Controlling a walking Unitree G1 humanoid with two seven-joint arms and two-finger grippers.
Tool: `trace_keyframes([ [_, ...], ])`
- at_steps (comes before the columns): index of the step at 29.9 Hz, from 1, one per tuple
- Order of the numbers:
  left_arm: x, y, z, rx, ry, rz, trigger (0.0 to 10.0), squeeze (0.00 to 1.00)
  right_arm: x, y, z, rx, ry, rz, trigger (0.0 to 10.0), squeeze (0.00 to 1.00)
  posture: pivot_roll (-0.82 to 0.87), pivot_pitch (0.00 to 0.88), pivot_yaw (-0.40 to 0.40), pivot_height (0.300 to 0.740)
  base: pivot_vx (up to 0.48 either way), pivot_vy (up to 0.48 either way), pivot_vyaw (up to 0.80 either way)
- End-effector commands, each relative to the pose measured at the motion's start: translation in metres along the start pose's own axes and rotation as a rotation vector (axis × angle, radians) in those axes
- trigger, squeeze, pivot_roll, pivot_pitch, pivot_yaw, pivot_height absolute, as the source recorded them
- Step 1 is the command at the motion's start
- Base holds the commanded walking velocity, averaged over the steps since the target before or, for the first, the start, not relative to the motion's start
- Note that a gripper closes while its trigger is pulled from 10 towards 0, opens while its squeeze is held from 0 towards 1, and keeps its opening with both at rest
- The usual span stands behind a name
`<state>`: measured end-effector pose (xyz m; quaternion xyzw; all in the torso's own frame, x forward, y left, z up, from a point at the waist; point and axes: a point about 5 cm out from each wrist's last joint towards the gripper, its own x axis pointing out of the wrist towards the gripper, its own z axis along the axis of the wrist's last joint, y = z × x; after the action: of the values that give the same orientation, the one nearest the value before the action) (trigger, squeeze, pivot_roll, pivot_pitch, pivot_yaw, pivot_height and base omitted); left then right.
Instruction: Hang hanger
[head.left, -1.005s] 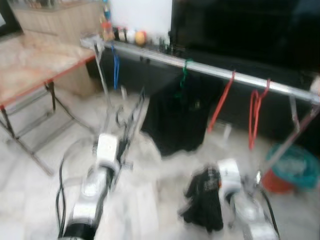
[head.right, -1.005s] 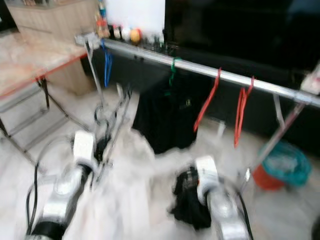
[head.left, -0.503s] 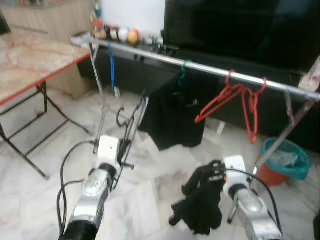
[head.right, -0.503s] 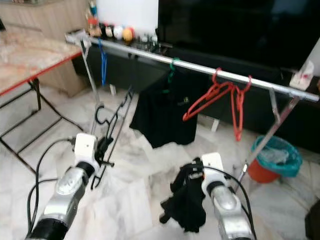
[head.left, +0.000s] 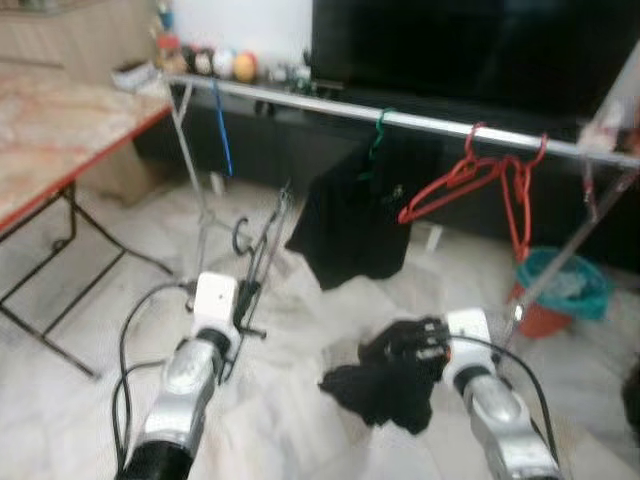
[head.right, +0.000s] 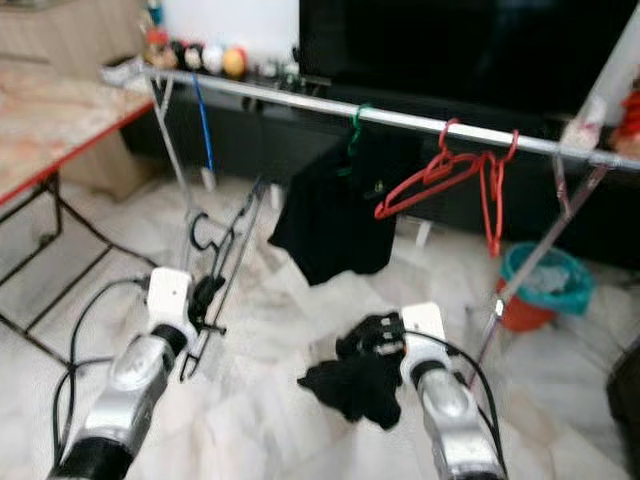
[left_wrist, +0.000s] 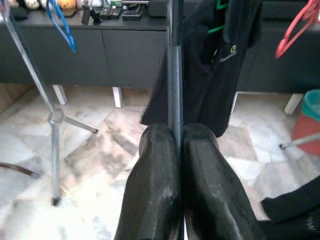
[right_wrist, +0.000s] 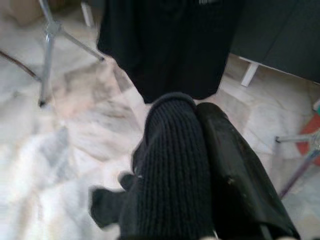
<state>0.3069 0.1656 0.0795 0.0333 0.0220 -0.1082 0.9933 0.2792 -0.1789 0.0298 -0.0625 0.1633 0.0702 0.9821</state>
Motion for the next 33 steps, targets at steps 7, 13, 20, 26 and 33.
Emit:
trace_keyframes([
  [7, 0.0041, -0.0077, 0.0035, -0.021, -0.011, -0.027, 10.0, 0.0, -0.0005, -0.0067, 0.005, -0.007, -0.029, -0.028, 10.0, 0.0, 0.01, 0.0, 0.005, 0.74, 0.0, 0.297, -0.6],
  [13, 0.0042, -0.0073, 0.0038, -0.019, -0.01, -0.031, 10.0, 0.0, -0.0001, -0.0063, 0.006, -0.009, -0.038, -0.027, 10.0, 0.0, 0.01, 0.0, 0.005, 0.74, 0.0, 0.048, 0.0],
  [20, 0.0043, -0.0094, 0.0042, -0.014, -0.013, -0.037, 10.0, 0.0, 0.0005, -0.0053, 0.0067, -0.006, -0.044, -0.026, 10.0, 0.0, 0.01, 0.0, 0.007, 0.74, 0.0, 0.0, 0.0],
  [26, 0.004, -0.0093, 0.0038, -0.026, -0.012, -0.035, 10.0, 0.0, 0.0008, -0.0063, 0.0074, 0.004, -0.048, -0.034, 10.0, 0.0, 0.01, 0.0, 0.006, 0.74, 0.0, 0.0, 0.0],
  [33, 0.0039, -0.0119, 0.0033, -0.03, -0.008, -0.045, 10.0, 0.0, 0.0015, -0.0067, 0.008, -0.009, -0.049, -0.034, 10.0, 0.0, 0.01, 0.0, 0.006, 0.74, 0.0, 0.351, -0.49],
])
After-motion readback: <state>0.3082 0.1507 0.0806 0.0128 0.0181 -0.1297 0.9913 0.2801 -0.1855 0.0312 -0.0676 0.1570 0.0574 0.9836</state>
